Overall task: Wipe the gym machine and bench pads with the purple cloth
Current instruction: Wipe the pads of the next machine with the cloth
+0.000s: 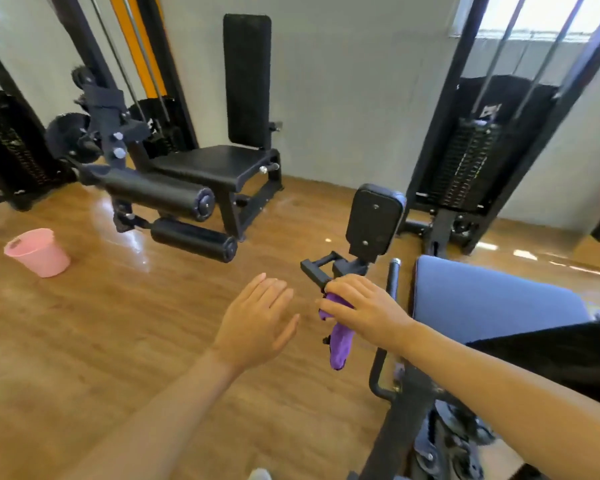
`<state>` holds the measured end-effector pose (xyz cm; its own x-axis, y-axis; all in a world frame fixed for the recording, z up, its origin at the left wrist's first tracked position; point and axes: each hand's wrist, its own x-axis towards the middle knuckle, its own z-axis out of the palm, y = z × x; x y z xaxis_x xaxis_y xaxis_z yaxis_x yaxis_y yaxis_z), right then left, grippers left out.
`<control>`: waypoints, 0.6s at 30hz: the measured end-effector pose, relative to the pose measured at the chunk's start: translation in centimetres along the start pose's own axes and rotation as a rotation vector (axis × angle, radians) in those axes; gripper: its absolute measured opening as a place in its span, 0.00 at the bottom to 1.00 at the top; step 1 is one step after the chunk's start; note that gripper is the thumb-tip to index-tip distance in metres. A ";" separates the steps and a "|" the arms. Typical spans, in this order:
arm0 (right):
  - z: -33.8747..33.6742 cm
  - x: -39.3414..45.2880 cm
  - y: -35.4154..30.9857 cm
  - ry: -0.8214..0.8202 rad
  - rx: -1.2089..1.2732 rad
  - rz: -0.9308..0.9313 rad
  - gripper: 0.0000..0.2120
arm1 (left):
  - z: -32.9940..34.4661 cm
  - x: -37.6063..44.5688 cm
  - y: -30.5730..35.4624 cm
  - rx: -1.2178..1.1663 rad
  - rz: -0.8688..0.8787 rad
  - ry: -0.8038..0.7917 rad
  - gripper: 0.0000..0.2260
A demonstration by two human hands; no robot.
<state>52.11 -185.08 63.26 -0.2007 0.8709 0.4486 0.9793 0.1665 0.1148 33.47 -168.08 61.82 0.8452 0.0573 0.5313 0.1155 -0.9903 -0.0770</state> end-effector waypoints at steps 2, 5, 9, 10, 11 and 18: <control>0.5 0.2 1.3 -0.055 -0.047 0.089 0.14 | 1.7 2.8 -2.0 -0.053 0.103 0.011 0.18; 1.2 -0.3 3.0 -0.144 -0.089 0.243 0.32 | 4.2 6.9 -4.3 -0.135 0.247 0.028 0.19; 0.6 -1.1 4.5 -0.171 -0.134 0.414 0.41 | 7.9 12.0 -5.0 -0.255 0.415 0.072 0.18; 0.4 -1.2 4.8 -0.167 -0.156 0.453 0.41 | 8.8 13.2 -4.9 -0.290 0.459 0.085 0.18; 0.2 -1.5 5.3 -0.152 -0.182 0.484 0.40 | 9.8 14.6 -4.7 -0.323 0.501 0.100 0.18; -0.3 -6.1 10.7 -0.087 -0.423 0.642 0.31 | 16.1 24.8 -0.8 -0.516 0.723 0.092 0.18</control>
<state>63.81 -188.76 62.02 0.4228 0.7731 0.4728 0.8067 -0.5587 0.1923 62.76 -163.79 61.50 0.5728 -0.5914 0.5676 -0.6972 -0.7156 -0.0420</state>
